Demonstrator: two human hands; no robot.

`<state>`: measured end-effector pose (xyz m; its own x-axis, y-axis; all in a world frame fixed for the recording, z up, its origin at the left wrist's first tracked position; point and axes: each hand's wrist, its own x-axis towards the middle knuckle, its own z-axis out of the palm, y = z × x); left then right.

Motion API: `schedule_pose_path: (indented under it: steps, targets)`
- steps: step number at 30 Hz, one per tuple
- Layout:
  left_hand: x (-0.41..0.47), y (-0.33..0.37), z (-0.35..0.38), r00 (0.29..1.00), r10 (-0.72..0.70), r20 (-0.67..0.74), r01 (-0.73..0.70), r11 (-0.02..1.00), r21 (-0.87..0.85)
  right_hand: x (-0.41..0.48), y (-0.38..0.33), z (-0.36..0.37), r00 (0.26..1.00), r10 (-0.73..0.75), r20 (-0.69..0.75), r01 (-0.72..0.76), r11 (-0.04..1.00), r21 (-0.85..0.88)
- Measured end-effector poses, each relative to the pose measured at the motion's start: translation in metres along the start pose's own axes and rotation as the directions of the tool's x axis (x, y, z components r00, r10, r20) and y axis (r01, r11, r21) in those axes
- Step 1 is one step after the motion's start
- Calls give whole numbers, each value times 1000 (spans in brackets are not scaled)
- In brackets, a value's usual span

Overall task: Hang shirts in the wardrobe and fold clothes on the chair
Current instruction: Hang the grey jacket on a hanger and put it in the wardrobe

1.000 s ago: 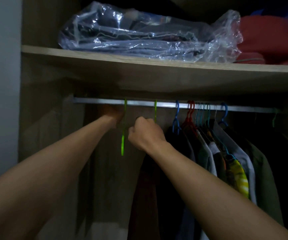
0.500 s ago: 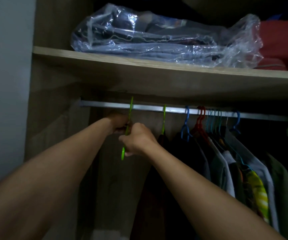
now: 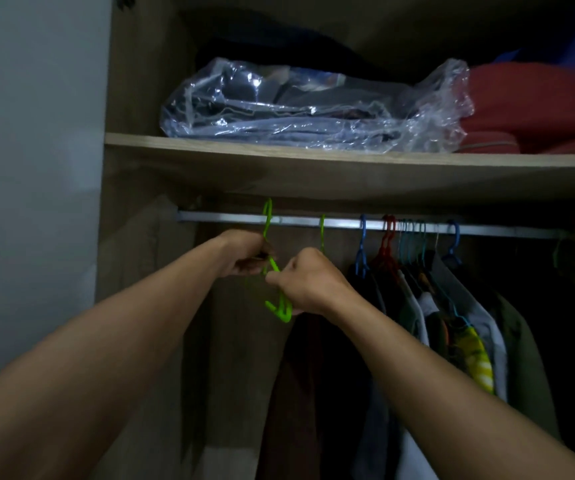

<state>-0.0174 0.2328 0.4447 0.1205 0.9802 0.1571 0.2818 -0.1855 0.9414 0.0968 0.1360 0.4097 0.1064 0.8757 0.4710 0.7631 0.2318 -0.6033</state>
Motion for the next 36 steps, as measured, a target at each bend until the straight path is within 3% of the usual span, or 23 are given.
schedule_pose_path:
  steps: [7,8,10,12,14,18,22,27,36]
  targets:
    - [-81,1,15,992,92,-89,-105,984,-145,-79,26,-83,994,-105,2,105,994,34]
    - [-92,-2,16,987,117,-106,-127,988,-87,-90,32,-96,992,-123,25,121,991,57]
    - [-113,-11,19,965,214,-151,-178,958,223,-116,44,-123,984,-164,76,156,983,102]
    - [-134,-21,23,939,312,-142,-193,824,533,-142,59,-149,973,-194,122,177,975,137]
    - [-162,-27,31,933,340,-119,-192,747,636,-168,74,-174,965,-200,170,179,975,132]
    - [-210,-34,37,914,397,-80,-250,709,660,-195,94,-199,952,-134,275,138,990,6]
    - [-268,-27,45,890,457,-14,-340,682,648,-220,87,-201,924,-145,355,202,971,-128]
    - [-325,-20,37,894,446,53,-366,655,661,-242,58,-185,918,-228,326,264,962,-72]
    - [-464,-42,-42,950,310,33,-259,726,638,-310,-11,-143,837,-320,443,351,936,15]
